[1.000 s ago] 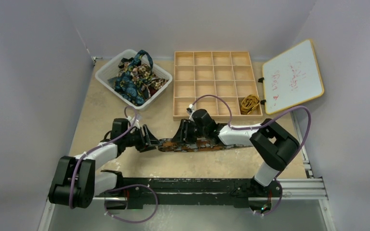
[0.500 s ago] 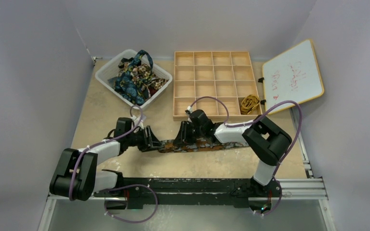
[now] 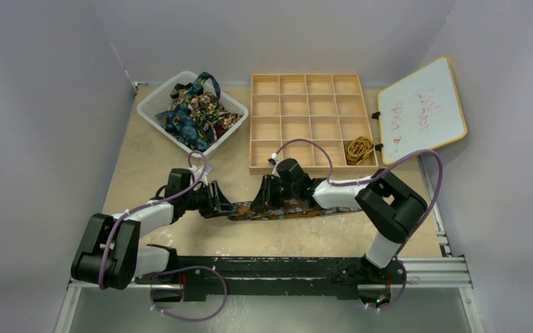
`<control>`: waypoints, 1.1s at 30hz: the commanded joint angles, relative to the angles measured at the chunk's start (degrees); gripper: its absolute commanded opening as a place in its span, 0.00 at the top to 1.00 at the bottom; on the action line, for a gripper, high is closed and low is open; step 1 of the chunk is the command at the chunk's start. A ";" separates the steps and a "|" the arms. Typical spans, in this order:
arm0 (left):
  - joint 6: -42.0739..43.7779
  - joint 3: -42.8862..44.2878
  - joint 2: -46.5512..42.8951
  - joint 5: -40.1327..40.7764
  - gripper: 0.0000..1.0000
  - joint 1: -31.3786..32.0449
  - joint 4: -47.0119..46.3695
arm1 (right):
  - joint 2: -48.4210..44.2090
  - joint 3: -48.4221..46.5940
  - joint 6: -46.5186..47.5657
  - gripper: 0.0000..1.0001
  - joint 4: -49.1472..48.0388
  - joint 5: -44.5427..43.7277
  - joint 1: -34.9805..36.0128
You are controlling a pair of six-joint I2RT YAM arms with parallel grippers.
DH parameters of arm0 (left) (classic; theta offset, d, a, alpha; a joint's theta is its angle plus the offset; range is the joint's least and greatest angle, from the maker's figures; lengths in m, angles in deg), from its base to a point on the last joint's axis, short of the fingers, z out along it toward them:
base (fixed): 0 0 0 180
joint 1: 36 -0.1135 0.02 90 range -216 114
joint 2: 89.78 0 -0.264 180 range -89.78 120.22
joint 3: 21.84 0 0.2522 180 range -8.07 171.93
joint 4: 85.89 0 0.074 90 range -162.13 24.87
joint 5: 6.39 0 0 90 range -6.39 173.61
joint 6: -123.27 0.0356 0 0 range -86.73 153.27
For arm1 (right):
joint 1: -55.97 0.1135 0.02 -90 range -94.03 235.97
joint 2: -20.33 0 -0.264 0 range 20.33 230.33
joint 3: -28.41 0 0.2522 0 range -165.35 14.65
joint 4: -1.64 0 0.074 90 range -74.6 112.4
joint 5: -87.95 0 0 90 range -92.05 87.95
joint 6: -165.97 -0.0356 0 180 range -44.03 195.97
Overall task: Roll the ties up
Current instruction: Roll the tie at the center of the board.
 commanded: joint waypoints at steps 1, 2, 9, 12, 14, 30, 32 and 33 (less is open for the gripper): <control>0.37 1.84 0.13 -0.14 0.57 0.27 -2.16 | -2.07 1.18 -0.05 0.72 -1.34 2.66 0.21; 0.44 1.85 0.13 -0.14 0.57 0.27 -2.04 | -1.81 1.27 -0.05 0.72 -1.15 2.80 0.35; 0.89 2.15 0.39 -0.66 0.57 0.27 -1.33 | 0.87 1.12 -0.17 0.72 -1.08 3.93 0.84; 0.96 2.10 0.10 -0.76 0.57 0.27 -1.18 | 1.08 0.63 -0.23 0.71 -0.15 3.36 0.89; 0.94 2.16 -0.18 -0.61 0.57 0.27 -0.79 | 1.97 0.31 -0.24 0.71 0.58 3.59 0.84; -1.39 0.90 -4.35 0.85 0.45 0.19 0.08 | 1.25 -0.10 0.71 0.63 1.00 2.30 0.23; -1.75 0.76 -5.04 1.06 0.45 0.20 0.19 | -0.41 -0.15 1.49 0.57 0.87 2.62 0.25; -1.96 0.63 -5.44 1.26 0.44 0.18 0.19 | -0.78 -0.28 1.73 0.56 1.18 2.64 0.27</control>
